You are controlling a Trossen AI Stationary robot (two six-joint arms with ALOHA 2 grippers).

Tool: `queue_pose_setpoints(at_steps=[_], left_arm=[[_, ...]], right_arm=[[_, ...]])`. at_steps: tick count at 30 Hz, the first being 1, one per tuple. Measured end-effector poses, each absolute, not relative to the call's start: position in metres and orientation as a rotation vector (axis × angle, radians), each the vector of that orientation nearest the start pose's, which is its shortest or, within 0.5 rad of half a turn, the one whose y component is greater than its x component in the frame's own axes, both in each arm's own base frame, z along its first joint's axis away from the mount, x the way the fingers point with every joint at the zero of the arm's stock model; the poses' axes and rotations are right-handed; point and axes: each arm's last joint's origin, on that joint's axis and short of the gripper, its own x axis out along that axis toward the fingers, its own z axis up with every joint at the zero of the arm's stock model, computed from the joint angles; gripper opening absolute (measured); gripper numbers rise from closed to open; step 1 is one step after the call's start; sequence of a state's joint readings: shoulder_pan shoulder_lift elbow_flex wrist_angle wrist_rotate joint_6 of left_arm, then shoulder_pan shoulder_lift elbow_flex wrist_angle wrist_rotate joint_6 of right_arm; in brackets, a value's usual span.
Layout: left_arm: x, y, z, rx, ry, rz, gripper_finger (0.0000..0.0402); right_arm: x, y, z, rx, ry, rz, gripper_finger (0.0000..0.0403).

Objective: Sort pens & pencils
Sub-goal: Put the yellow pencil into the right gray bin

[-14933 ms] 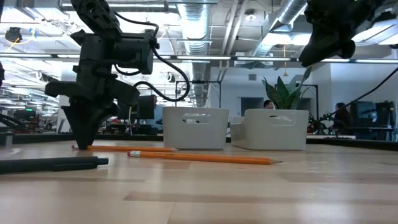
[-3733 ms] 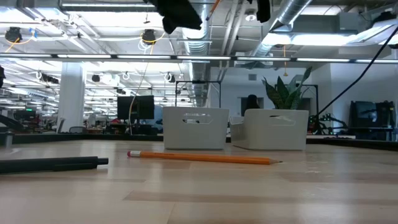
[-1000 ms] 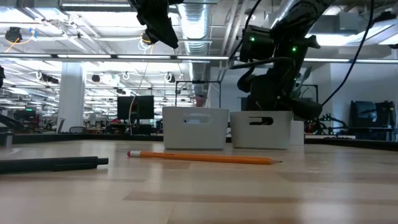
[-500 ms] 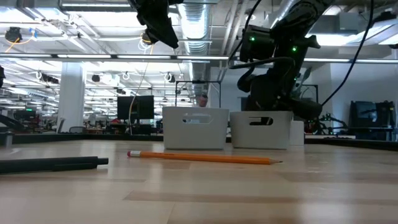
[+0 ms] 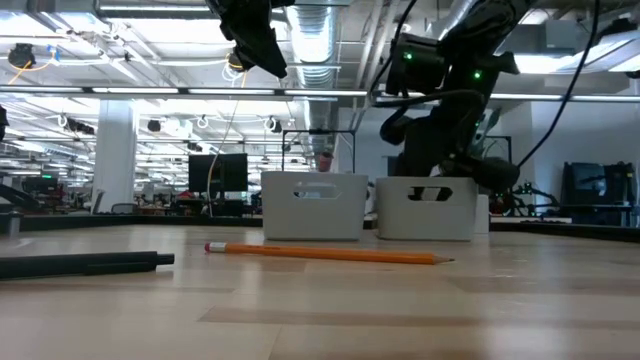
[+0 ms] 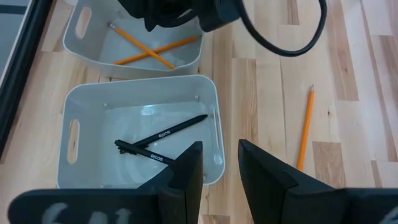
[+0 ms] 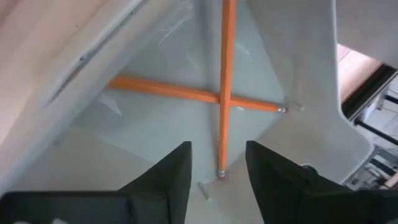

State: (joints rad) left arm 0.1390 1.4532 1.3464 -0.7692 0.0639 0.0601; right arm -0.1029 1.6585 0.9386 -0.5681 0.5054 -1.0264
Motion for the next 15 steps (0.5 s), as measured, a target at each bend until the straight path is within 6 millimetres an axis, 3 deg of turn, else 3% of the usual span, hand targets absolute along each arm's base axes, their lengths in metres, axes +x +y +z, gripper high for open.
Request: queue_pose_setpoints(at_steps=[8,15], left_arm=[[0.298,0.04,0.325,-0.032,0.873,0.044,0.0093],[0.298,0.04,0.325,-0.032,0.873,0.044,0.0093]], right_arm=[[0.29,-0.033,0.169,-1.148,1.422,0.167,0.019],[0.284,-0.03,0.191,-1.158,1.344,0.116,0.0192]])
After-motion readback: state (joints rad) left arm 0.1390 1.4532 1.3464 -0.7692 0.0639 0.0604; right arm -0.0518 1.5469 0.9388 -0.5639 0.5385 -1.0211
